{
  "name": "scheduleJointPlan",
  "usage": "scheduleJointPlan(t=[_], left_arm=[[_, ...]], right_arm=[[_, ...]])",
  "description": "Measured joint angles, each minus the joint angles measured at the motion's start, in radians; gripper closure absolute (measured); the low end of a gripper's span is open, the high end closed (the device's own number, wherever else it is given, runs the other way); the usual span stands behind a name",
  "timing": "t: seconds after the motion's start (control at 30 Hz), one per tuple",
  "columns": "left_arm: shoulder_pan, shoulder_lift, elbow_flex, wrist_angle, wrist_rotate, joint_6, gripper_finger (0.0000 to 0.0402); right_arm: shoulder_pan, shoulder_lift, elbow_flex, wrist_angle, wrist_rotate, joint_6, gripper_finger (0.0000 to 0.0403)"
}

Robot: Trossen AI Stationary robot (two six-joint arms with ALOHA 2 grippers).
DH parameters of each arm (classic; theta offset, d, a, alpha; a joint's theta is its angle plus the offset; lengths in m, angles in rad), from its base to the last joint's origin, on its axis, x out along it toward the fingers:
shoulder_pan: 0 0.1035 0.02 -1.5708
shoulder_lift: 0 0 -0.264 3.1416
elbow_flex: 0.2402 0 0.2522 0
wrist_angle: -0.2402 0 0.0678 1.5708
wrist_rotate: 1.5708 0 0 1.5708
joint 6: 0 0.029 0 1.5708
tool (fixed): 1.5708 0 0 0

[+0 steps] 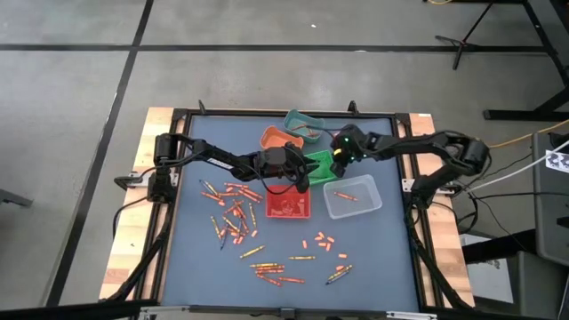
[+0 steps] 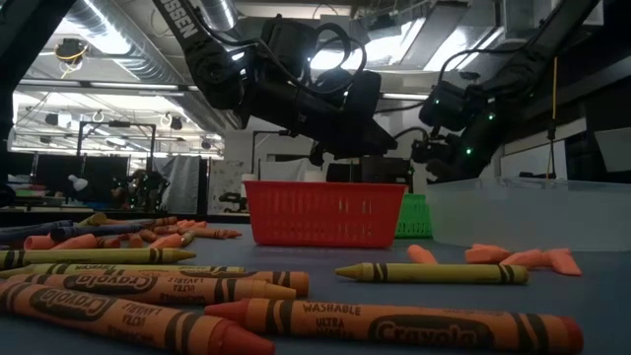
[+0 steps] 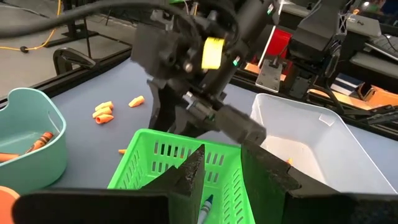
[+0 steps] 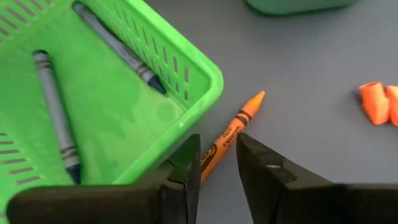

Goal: Sort crayons
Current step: Put the light orange crayon into the transparent bin

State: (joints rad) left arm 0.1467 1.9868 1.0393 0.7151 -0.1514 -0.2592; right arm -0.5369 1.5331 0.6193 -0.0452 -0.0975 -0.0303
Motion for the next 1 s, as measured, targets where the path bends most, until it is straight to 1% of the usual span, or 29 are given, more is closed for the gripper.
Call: scheduleJointPlan(t=[0.23,0.57,0.67,0.9,1.0], left_arm=[[0.0,0.0,0.0,0.0,0.0,0.0,0.0311],[0.0,0.0,0.0,0.0,0.0,0.0,0.0311],[0.0,0.0,0.0,0.0,0.0,0.0,0.0311],[0.0,0.0,0.0,0.0,0.0,0.0,0.0311],[0.0,0.0,0.0,0.0,0.0,0.0,0.0311]], right_arm=[[0.001,0.053,0.003,0.004,0.038,-0.001,0.0302],[0.001,0.057,0.003,-0.001,0.052,0.0,0.0304],[0.001,0.057,0.003,-0.002,0.054,0.0,0.032],[0.0,0.058,0.002,-0.005,0.063,-0.001,0.0384],[0.0,0.058,0.002,-0.006,0.063,-0.001,0.0394]])
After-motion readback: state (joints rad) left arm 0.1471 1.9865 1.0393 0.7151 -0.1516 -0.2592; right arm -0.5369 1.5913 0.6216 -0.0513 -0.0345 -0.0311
